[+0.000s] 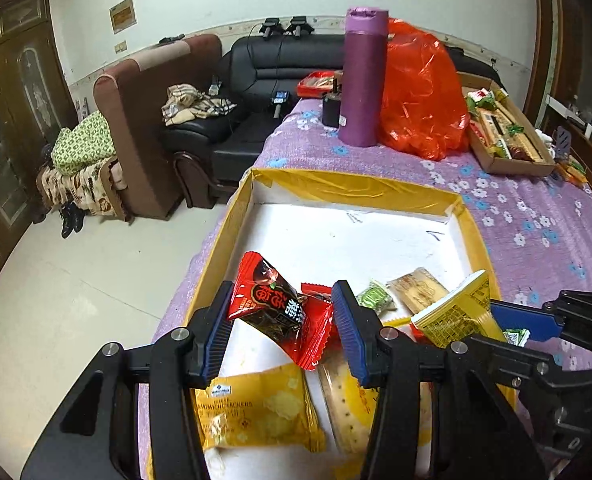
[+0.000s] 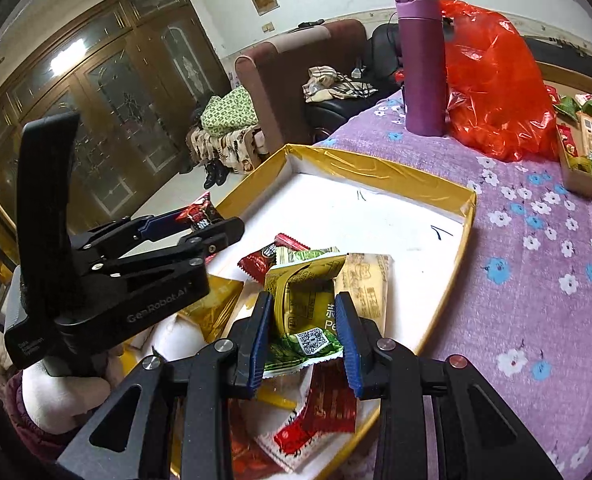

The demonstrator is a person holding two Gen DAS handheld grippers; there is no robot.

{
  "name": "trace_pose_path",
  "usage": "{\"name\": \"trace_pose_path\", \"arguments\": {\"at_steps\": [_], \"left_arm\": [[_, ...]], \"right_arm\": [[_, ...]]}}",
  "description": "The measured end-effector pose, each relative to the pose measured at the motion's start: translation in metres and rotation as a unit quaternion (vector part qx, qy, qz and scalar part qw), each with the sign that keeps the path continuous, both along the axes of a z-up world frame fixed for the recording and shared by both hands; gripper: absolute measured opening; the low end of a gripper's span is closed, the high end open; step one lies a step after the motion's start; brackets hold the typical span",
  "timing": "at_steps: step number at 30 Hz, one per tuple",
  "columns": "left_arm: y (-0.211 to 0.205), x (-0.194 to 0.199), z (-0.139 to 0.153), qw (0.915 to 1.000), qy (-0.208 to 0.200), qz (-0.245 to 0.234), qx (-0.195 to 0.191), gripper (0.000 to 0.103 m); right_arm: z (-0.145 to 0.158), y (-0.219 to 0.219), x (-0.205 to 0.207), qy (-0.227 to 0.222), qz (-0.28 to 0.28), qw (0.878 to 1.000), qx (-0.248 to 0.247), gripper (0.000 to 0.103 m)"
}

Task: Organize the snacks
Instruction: 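Carry both snacks over the white tray and open both grippers to drop them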

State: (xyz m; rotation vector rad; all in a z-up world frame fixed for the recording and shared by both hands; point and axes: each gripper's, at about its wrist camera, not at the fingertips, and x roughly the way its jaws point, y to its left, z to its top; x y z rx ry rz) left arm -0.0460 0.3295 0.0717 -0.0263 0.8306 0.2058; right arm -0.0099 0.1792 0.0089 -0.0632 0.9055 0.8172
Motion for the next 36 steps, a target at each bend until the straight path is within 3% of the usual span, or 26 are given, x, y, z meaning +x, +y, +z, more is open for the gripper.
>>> {"name": "trace_pose_path", "arguments": {"at_steps": [13,15,17,20,36], "left_arm": [[0.006,0.015,-0.017,0.9994,0.035,0.003,-0.007,0.048],[0.005,0.016,-0.018,0.9993,0.037,0.003,-0.006,0.05],[0.005,0.017,-0.018,0.9992,0.038,0.002,-0.006,0.058],[0.004,0.016,-0.017,0.9993,0.036,0.004,-0.006,0.069],[-0.02,-0.021,0.012,0.9999,-0.003,-0.01,-0.007,0.073]], "right_arm": [[-0.01,0.02,0.005,-0.014,0.004,1.0,-0.024,0.032],[-0.013,0.02,0.006,-0.011,0.002,1.0,-0.025,0.032],[-0.014,0.02,0.007,-0.009,0.003,1.0,-0.025,0.033],[-0.013,0.017,0.007,-0.008,0.001,1.0,-0.015,0.035],[0.011,-0.02,-0.012,-0.01,-0.015,0.999,0.031,0.046]]}}
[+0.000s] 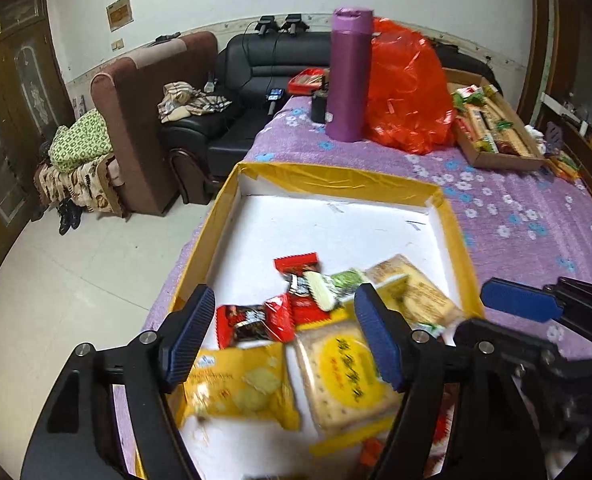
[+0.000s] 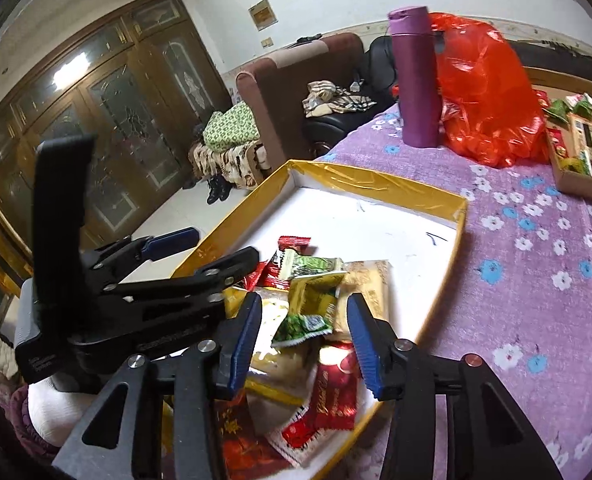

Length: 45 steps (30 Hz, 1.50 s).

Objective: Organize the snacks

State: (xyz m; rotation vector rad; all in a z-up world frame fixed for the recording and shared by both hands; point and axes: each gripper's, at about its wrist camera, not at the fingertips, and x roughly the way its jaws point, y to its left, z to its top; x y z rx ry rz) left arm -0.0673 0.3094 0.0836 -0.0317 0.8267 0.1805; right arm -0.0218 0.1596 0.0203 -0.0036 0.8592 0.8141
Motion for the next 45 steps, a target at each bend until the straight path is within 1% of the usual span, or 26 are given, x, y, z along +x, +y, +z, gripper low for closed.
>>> {"name": "trace_pose_path", "arguments": {"at_steps": [4,8,9,11,13,17,21,24,26,29,31,33,34,35,36,39,40,42,43,44,45], "left_arm": [[-0.016,-0.015,0.012,0.9997,-0.013,-0.017,-0.007,0.073],[-0.042,-0.036,0.025,0.9984,-0.039,-0.041,-0.005,0.074],[-0.046,-0.04,0.028,0.9981,-0.043,-0.043,-0.006,0.074],[-0.056,-0.05,0.034,0.9972,-0.056,-0.048,-0.01,0.079],[-0.065,-0.06,0.038,0.9962,-0.067,-0.051,-0.018,0.08],[-0.076,-0.074,0.036,0.9953,-0.074,-0.052,-0.036,0.08],[-0.084,-0.084,0.024,0.9958,-0.066,-0.042,-0.048,0.08],[-0.084,-0.094,0.014,0.9965,-0.055,-0.026,-0.057,0.08],[-0.083,-0.102,0.009,0.9966,-0.056,-0.014,-0.059,0.08],[-0.082,-0.117,0.012,0.996,-0.074,0.007,-0.05,0.08],[-0.083,-0.127,0.019,0.9947,-0.095,0.023,-0.032,0.08],[-0.086,-0.138,0.029,0.9913,-0.125,0.04,-0.007,0.08],[-0.088,-0.144,0.035,0.9887,-0.141,0.05,0.006,0.083],[-0.091,-0.151,0.042,0.9847,-0.161,0.064,0.021,0.087],[-0.092,-0.158,0.048,0.9804,-0.179,0.075,0.033,0.087],[-0.1,-0.183,0.064,0.9632,-0.242,0.101,0.062,0.089],[-0.104,-0.193,0.067,0.9561,-0.264,0.104,0.072,0.092],[-0.112,-0.212,0.067,0.9381,-0.32,0.1,0.088,0.1],[-0.114,-0.216,0.066,0.9334,-0.336,0.093,0.085,0.103],[-0.115,-0.216,0.066,0.9339,-0.338,0.085,0.079,0.103],[-0.115,-0.211,0.066,0.9396,-0.326,0.077,0.072,0.103]], "right_arm": [[0.0,-0.023,-0.002,0.006,-0.018,1.0,0.007,0.047],[-0.002,-0.048,-0.007,0.009,-0.032,0.999,0.008,0.049],[-0.002,-0.055,-0.009,0.006,-0.035,0.999,0.006,0.049],[-0.002,-0.065,-0.015,0.001,-0.039,0.999,0.003,0.049],[-0.001,-0.076,-0.022,-0.008,-0.041,0.999,-0.002,0.051],[-0.003,-0.09,-0.041,-0.023,-0.039,0.999,-0.014,0.052],[-0.009,-0.094,-0.061,-0.036,-0.029,0.998,-0.034,0.053],[-0.013,-0.094,-0.077,-0.049,-0.021,0.997,-0.053,0.053],[-0.016,-0.096,-0.086,-0.058,-0.018,0.996,-0.062,0.056],[-0.019,-0.099,-0.095,-0.064,-0.016,0.996,-0.065,0.057],[-0.021,-0.102,-0.099,-0.064,-0.016,0.996,-0.066,0.057],[-0.022,-0.105,-0.101,-0.063,-0.017,0.996,-0.064,0.057],[-0.022,-0.107,-0.103,-0.064,-0.018,0.996,-0.063,0.057],[-0.022,-0.11,-0.105,-0.064,-0.02,0.996,-0.062,0.057],[-0.021,-0.111,-0.105,-0.065,-0.02,0.996,-0.061,0.057],[-0.02,-0.117,-0.109,-0.068,-0.023,0.996,-0.056,0.057],[-0.02,-0.119,-0.109,-0.07,-0.023,0.996,-0.055,0.057],[-0.02,-0.123,-0.111,-0.072,-0.024,0.996,-0.053,0.057],[-0.02,-0.124,-0.111,-0.073,-0.025,0.996,-0.052,0.058],[-0.02,-0.126,-0.112,-0.073,-0.025,0.996,-0.051,0.058],[-0.02,-0.127,-0.112,-0.072,-0.025,0.996,-0.05,0.058]]}}
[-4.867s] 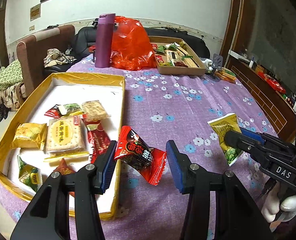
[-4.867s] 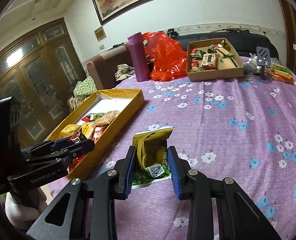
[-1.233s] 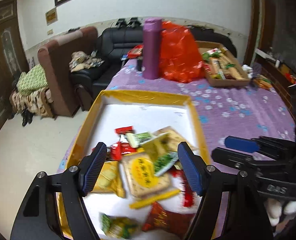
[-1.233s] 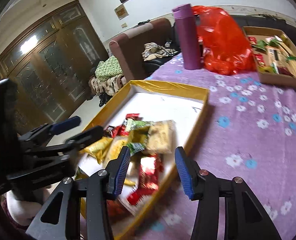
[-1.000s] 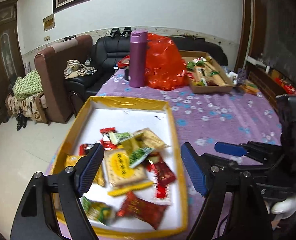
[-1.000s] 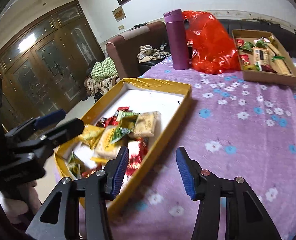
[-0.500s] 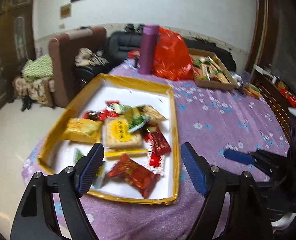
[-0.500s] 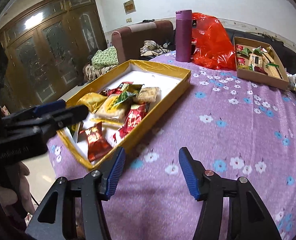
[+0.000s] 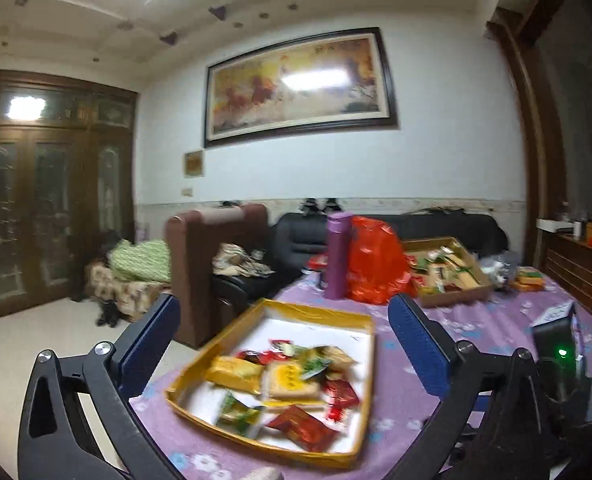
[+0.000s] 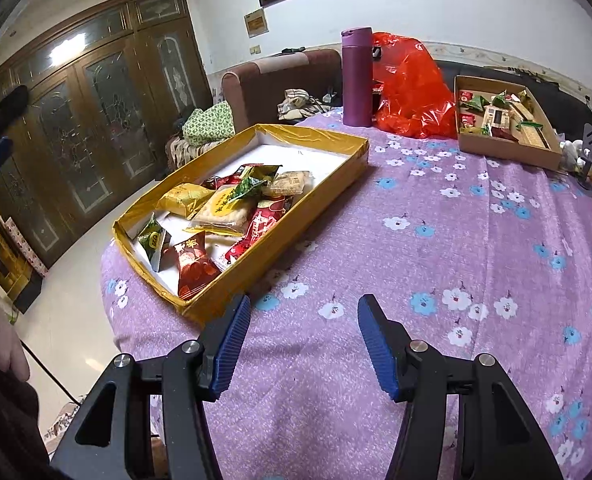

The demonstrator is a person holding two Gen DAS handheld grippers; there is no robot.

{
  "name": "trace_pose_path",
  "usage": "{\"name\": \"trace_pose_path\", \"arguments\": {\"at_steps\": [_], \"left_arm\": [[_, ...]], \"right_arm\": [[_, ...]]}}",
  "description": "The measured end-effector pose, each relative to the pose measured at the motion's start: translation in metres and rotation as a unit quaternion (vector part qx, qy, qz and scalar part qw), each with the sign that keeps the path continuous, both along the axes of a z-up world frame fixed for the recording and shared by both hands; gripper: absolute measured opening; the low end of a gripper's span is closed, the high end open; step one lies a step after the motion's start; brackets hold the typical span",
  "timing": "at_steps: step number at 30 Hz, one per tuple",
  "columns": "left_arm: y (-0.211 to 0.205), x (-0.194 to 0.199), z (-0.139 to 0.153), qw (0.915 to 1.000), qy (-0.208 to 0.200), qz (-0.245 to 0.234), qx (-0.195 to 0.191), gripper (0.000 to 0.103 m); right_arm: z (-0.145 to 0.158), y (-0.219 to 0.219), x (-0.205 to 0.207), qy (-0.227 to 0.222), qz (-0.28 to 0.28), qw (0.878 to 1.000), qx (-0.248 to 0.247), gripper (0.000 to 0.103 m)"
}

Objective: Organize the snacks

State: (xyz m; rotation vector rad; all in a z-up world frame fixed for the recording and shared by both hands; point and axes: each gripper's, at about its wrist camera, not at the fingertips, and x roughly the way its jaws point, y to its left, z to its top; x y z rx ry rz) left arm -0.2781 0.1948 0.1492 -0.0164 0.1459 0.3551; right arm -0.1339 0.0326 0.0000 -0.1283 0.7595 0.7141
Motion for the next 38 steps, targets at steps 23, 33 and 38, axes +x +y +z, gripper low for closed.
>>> {"name": "trace_pose_path", "arguments": {"at_steps": [23,33,38], "left_arm": [[-0.003,0.077,-0.067,0.9631,0.227,-0.059,-0.132,0.103],[0.012,0.075,-0.072,0.9607,0.233,-0.043,-0.145,0.103],[0.01,0.078,-0.069,0.9592,0.24,-0.044,-0.143,0.103]], "right_arm": [[0.001,0.008,-0.026,-0.055,-0.017,0.997,-0.058,0.069],[-0.006,0.017,-0.024,-0.038,-0.013,0.997,-0.065,0.069],[-0.004,0.011,-0.019,-0.037,-0.026,0.997,-0.061,0.069]]}}
